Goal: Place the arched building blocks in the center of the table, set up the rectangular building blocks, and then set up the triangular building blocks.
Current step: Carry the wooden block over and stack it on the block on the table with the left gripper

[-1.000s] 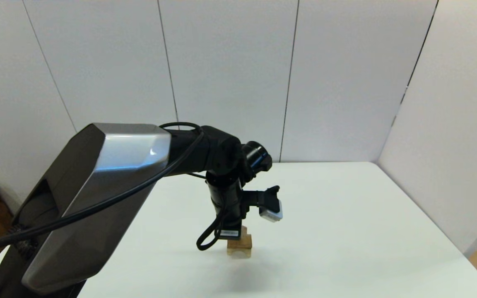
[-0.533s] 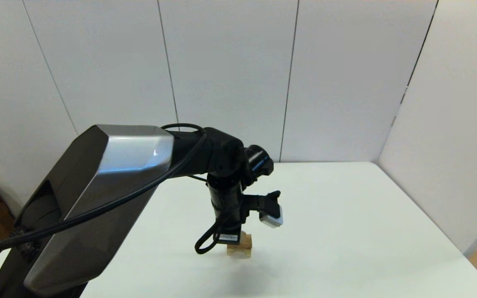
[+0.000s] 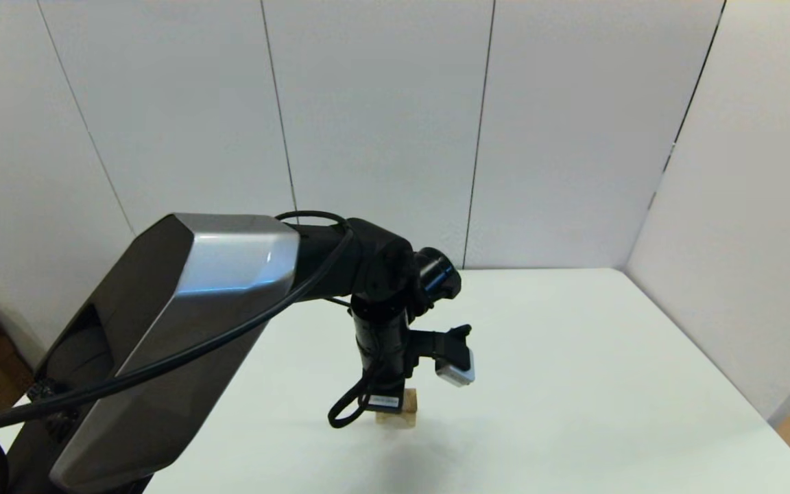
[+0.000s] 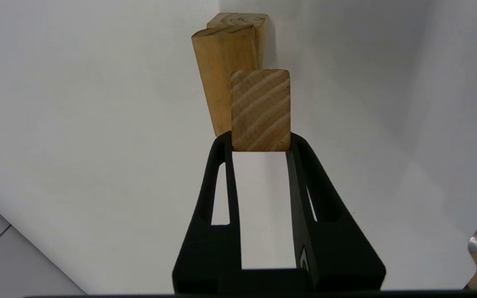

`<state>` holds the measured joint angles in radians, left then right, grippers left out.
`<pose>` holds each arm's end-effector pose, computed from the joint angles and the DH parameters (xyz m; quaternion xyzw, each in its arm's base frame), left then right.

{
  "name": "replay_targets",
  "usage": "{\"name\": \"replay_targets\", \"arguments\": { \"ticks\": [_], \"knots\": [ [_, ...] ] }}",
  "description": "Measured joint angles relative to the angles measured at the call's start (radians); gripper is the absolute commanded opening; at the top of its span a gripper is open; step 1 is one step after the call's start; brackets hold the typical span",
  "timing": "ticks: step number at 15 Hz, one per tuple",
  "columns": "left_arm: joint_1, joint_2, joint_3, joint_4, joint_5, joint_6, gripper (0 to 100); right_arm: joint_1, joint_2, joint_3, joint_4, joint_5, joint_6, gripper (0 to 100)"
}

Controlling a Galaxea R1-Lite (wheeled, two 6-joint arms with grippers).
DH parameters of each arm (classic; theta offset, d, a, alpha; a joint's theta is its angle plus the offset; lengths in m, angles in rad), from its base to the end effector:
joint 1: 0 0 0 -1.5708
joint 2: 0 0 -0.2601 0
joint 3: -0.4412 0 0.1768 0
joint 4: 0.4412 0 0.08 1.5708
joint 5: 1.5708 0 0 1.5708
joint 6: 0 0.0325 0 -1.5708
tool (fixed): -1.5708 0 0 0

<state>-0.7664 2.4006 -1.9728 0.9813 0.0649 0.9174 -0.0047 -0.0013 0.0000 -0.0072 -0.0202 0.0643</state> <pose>0.2801 -0.2667 0.0670 0.5513 0.4154 -0.4971 0.5257 0.0122 -0.0007 0.0763 0.0322 -0.0046 -0.0123 0.9994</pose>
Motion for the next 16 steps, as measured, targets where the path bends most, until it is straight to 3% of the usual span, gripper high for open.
{"name": "replay_targets", "arguments": {
  "ticks": [16],
  "knots": [
    [-0.007, 0.025, -0.001, -0.060, 0.045, -0.025, 0, 0.000, 0.000, 0.000, 0.000, 0.000, 0.000, 100]
  ]
}}
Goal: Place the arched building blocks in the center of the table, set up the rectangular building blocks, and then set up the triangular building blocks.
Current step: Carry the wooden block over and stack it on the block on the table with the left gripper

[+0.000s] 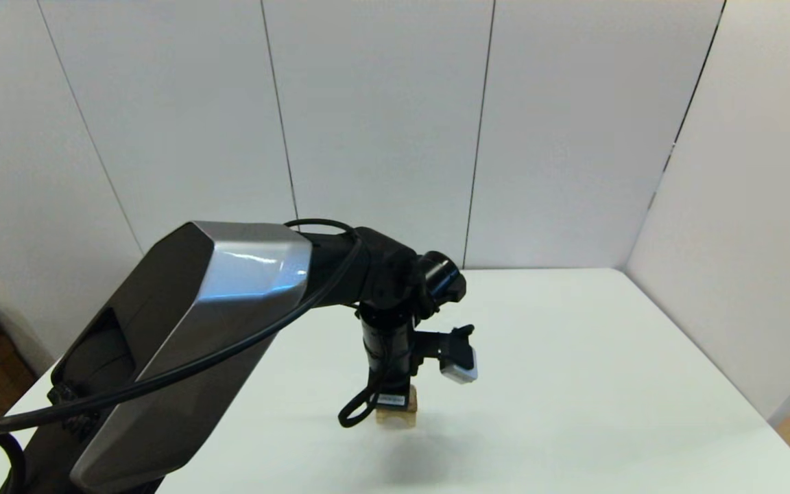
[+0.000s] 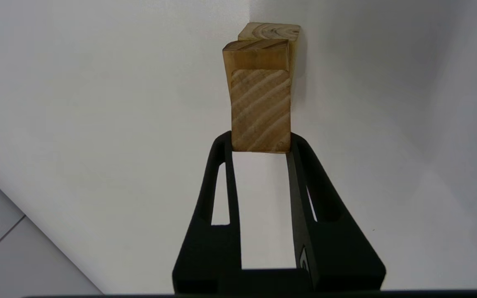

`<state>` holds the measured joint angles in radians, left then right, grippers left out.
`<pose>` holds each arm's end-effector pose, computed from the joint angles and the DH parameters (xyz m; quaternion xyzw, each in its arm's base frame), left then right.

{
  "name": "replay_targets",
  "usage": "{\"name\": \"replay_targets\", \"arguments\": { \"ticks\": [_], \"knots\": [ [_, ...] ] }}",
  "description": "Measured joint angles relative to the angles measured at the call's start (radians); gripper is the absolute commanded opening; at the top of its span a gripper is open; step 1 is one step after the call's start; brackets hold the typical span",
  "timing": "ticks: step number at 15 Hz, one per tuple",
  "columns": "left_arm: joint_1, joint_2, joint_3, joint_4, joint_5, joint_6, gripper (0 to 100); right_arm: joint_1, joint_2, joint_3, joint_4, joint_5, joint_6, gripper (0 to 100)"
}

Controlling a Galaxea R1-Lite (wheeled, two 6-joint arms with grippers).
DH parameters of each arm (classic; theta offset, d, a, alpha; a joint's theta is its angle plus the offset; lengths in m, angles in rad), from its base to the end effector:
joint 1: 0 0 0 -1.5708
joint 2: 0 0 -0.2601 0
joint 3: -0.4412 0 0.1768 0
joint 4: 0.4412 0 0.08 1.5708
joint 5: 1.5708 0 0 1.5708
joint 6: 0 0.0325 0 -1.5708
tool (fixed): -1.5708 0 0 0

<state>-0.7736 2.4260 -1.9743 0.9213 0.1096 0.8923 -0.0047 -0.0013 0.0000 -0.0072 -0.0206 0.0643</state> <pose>0.2852 -0.2736 0.0587 0.5599 0.4082 -0.4747 0.5428 0.0122 -0.0007 0.0763 0.0322 -0.0047 -0.0125 0.9994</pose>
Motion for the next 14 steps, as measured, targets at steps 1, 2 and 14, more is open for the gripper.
{"name": "replay_targets", "arguments": {
  "ticks": [1, 2, 14],
  "knots": [
    [0.000, 0.001, 0.000, 0.001, 0.000, -0.002, 0, 0.000, 0.000, 0.000, 0.000, 0.000, 0.000, 100],
    [-0.001, 0.002, 0.000, 0.002, -0.001, -0.002, 0, 0.000, 0.000, 0.000, 0.000, -0.001, 0.000, 100],
    [0.001, 0.005, 0.000, 0.003, 0.036, 0.000, 0, 0.000, 0.000, 0.000, 0.000, 0.000, 0.000, 100]
  ]
}}
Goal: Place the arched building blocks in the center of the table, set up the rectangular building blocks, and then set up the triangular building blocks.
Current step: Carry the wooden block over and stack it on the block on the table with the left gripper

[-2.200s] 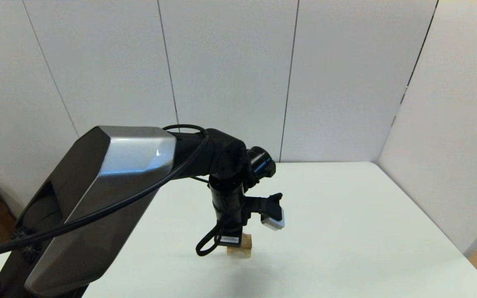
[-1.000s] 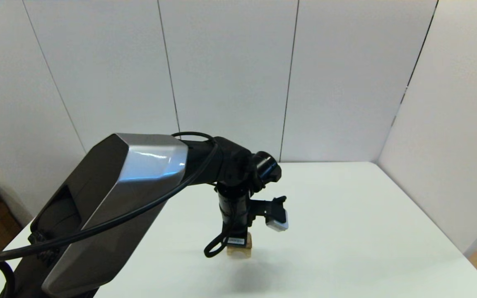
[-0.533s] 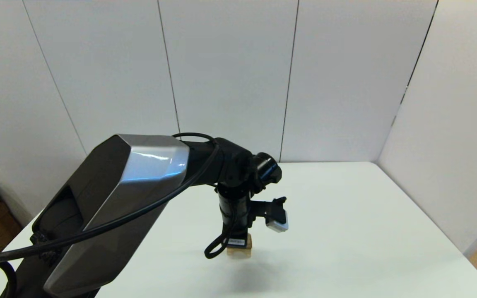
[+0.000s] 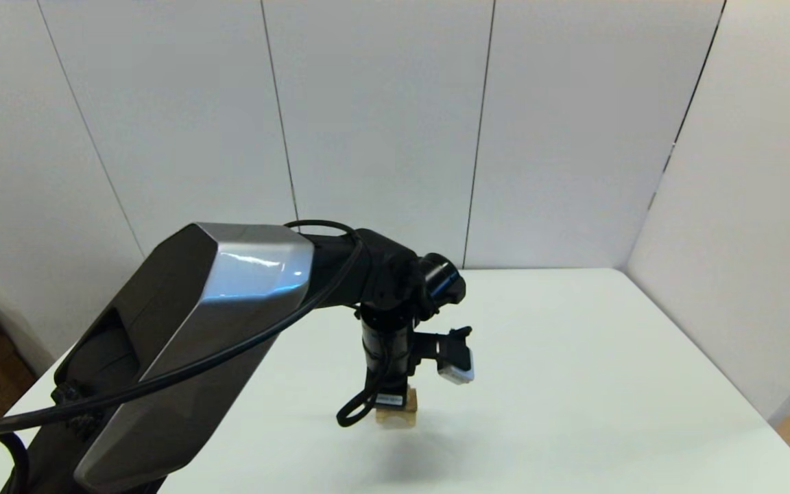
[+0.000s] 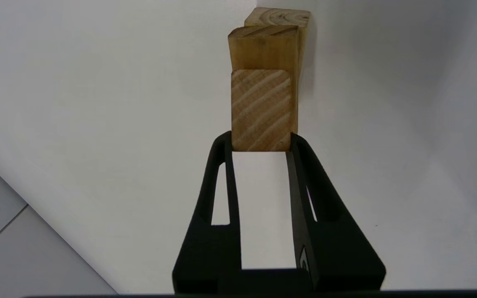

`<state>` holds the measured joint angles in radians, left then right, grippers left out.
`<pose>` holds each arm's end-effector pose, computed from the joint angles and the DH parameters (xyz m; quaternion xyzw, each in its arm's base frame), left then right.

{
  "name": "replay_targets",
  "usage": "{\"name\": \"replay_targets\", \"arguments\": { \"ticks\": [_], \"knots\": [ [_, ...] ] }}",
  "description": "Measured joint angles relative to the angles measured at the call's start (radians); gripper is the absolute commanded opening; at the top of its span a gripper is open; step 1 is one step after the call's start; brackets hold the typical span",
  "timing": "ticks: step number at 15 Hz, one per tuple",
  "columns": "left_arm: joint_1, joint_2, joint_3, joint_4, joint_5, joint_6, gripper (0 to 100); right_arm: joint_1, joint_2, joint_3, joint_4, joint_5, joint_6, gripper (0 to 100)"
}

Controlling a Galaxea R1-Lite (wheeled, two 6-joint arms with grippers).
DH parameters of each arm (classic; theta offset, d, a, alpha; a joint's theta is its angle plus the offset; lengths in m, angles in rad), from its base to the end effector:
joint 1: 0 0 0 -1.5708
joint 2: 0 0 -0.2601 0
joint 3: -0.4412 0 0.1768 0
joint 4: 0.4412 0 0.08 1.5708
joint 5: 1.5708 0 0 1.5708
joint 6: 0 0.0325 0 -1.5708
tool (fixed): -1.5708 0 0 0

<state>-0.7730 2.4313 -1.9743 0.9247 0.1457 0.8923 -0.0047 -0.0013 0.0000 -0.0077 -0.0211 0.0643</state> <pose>0.2861 -0.2725 0.0566 0.5712 0.4126 -0.4610 0.5394 0.0122 -0.0007 0.0764 0.0322 -0.0049 -0.0127 0.9994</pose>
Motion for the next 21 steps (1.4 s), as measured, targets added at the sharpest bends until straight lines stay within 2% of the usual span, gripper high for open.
{"name": "replay_targets", "arguments": {
  "ticks": [20, 21],
  "knots": [
    [-0.012, 0.006, 0.000, -0.001, 0.001, -0.004, 0, 0.000, 0.000, 0.000, 0.000, 0.000, 0.000, 100],
    [-0.012, 0.006, 0.000, -0.002, 0.001, -0.004, 100, 0.000, 0.000, 0.000, 0.000, 0.000, 0.000, 100]
  ]
}}
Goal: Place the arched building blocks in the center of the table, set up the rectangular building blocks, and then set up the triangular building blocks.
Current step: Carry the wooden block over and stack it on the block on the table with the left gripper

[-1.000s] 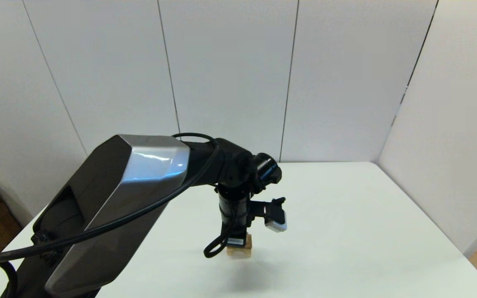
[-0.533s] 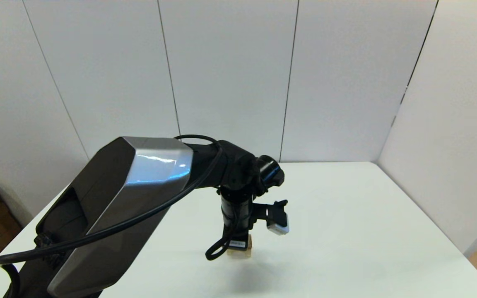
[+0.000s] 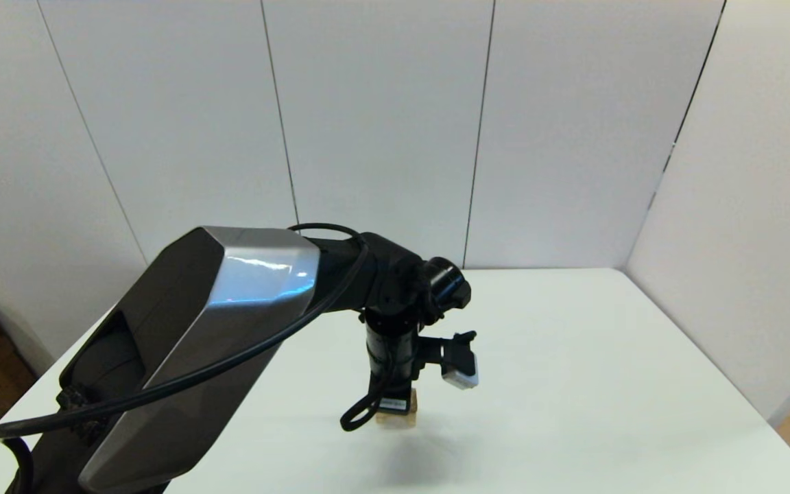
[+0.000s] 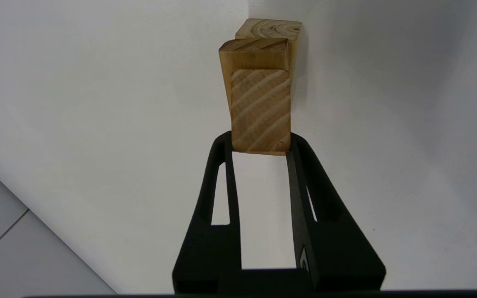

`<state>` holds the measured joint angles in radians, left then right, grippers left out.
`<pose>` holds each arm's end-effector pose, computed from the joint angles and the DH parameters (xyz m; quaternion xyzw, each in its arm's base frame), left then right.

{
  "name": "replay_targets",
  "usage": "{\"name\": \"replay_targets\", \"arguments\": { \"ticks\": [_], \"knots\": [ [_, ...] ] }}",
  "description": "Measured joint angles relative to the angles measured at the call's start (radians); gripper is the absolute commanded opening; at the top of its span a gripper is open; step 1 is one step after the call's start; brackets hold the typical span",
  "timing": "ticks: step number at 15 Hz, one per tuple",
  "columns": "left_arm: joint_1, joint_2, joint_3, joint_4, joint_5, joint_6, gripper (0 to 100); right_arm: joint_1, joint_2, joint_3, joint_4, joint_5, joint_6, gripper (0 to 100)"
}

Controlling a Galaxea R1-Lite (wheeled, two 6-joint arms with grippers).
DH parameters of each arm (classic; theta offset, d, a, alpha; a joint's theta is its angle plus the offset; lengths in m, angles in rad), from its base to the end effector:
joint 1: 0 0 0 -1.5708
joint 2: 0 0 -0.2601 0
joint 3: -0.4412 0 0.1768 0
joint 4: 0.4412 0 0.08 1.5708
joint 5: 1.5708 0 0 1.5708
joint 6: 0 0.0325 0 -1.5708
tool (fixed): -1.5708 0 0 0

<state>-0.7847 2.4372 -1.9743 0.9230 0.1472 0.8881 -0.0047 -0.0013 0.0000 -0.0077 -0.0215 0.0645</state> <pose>0.2833 -0.2761 0.0544 0.5730 0.4118 -0.4629 0.5365 0.0122 -0.0008 0.0764 0.0323 -0.0049 -0.0129 0.9994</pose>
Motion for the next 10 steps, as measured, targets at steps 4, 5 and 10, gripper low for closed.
{"name": "replay_targets", "arguments": {
  "ticks": [4, 5, 10],
  "knots": [
    [0.000, 0.000, -0.001, -0.001, 0.001, -0.001, 100, 0.000, 0.000, 0.000, 0.000, 0.000, 0.000, 100],
    [0.000, 0.000, -0.001, -0.001, 0.001, -0.002, 100, 0.000, 0.000, 0.000, 0.000, 0.000, 0.000, 100],
    [0.007, -0.021, -0.001, -0.024, 0.013, -0.064, 100, 0.000, 0.000, 0.000, 0.000, 0.001, 0.000, 100]
  ]
}}
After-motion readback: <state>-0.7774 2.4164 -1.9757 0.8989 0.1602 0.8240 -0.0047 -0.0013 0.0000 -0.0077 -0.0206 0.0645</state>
